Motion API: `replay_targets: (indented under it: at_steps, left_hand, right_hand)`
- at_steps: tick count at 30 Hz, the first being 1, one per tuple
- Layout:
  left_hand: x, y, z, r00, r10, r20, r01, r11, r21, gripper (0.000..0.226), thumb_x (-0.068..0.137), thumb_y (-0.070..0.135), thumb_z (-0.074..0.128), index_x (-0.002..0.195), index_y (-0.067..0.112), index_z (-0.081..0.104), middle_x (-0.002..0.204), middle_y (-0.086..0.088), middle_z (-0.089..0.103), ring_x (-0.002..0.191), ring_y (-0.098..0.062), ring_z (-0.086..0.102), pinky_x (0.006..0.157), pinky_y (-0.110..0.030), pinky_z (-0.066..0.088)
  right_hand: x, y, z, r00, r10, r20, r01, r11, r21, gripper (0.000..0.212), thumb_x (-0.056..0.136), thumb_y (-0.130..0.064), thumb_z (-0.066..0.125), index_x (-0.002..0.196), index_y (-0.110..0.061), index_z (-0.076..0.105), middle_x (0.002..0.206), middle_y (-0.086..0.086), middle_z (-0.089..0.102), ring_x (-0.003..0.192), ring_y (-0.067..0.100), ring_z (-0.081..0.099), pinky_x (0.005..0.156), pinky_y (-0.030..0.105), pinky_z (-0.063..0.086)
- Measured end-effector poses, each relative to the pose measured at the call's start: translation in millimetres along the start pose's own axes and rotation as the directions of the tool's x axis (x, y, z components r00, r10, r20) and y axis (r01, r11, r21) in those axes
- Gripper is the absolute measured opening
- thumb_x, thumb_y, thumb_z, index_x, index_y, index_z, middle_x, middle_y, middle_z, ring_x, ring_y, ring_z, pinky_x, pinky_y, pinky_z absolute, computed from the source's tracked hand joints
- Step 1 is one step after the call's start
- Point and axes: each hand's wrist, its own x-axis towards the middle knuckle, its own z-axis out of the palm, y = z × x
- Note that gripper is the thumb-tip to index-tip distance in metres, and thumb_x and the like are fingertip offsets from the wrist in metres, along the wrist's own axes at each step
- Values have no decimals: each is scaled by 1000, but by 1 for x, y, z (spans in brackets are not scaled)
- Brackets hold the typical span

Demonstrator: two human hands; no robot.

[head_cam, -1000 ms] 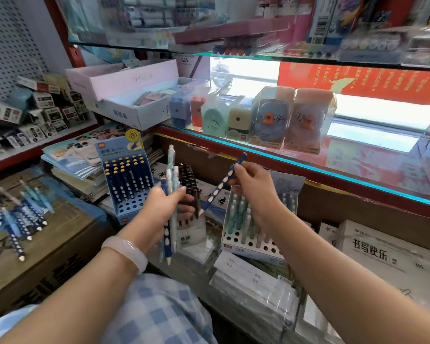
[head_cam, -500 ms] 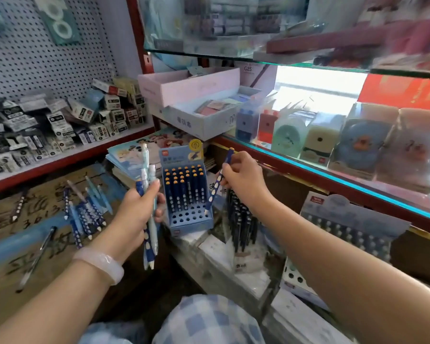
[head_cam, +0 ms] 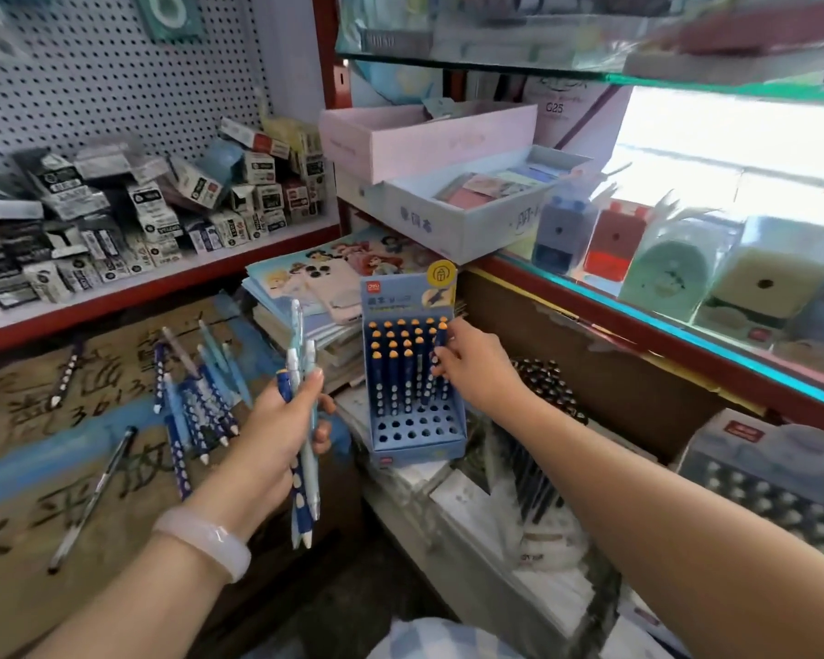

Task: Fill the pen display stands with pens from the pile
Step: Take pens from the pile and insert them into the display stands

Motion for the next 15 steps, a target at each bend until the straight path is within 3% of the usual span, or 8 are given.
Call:
replay_targets:
  at_steps: [8, 15]
  left_hand:
    - [-5, -3, 14, 999, -26, 43, 28, 999, -33, 12, 97, 24, 46, 88, 16, 48, 66, -6, 49, 39, -11, 38, 34, -19, 32]
    - [-11, -1, 21, 996, -25, 91, 25, 1000, -1, 6, 95, 21, 48, 91, 17, 51, 68, -5, 51, 42, -10, 42, 35, -17, 35]
  right_hand:
    - [9, 10, 17, 985, 54, 163, -28, 987, -158, 12, 98, -10, 44, 105, -2, 51, 103, 14, 63, 91, 24, 66, 81, 44, 54]
    - [9, 12, 24, 986, 107, 126, -72, 964, -255, 17, 96, -13, 48, 101, -1, 59, 98, 17, 65, 92, 30, 63, 83, 46, 53]
